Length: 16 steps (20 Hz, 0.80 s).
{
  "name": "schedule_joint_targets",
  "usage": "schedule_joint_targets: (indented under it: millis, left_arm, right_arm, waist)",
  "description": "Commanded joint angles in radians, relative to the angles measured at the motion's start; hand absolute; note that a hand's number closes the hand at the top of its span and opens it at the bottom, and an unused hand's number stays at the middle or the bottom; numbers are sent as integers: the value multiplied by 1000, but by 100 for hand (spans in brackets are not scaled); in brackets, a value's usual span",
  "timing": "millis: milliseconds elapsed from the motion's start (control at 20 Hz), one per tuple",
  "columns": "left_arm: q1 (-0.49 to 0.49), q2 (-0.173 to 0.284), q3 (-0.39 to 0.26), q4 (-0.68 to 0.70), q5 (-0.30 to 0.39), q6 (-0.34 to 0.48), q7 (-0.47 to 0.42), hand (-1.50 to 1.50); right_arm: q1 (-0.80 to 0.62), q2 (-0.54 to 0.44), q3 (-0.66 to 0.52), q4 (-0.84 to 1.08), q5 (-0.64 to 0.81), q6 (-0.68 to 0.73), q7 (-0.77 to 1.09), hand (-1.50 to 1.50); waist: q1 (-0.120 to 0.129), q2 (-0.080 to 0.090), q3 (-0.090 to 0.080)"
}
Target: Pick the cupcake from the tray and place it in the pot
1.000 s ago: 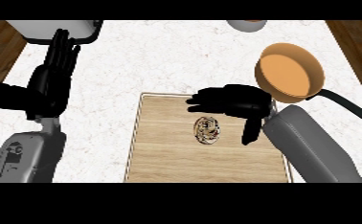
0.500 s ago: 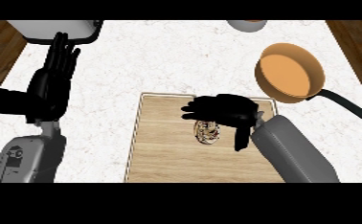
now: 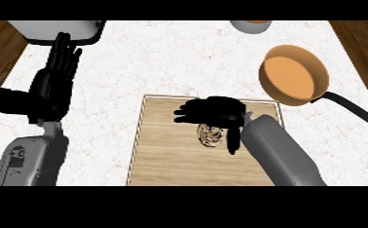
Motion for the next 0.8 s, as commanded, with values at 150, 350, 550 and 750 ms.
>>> schedule_joint_targets:
  millis: [150, 350, 550, 750]
  left_arm:
    - [-9, -1, -5, -14, -17, 3, 24, 0]
    - [-2, -40, -21, -5, -33, 26, 3, 0]
    - [42, -9, 18, -40, 2, -18, -2, 0]
    - [73, -2, 14, -91, -4, -13, 35, 0]
  right_arm:
    - [88, 34, 89, 26, 82, -131, -145, 150]
    - [102, 24, 55, 11, 81, -167, -198, 150]
    - [105, 78, 63, -86, 119, -94, -104, 150]
    - [145, 62, 12, -180, 98, -103, -82, 150]
  waist:
    - [-3, 8, 6]
    - [-6, 8, 6]
    - [-6, 6, 5]
    - [-7, 3, 5]
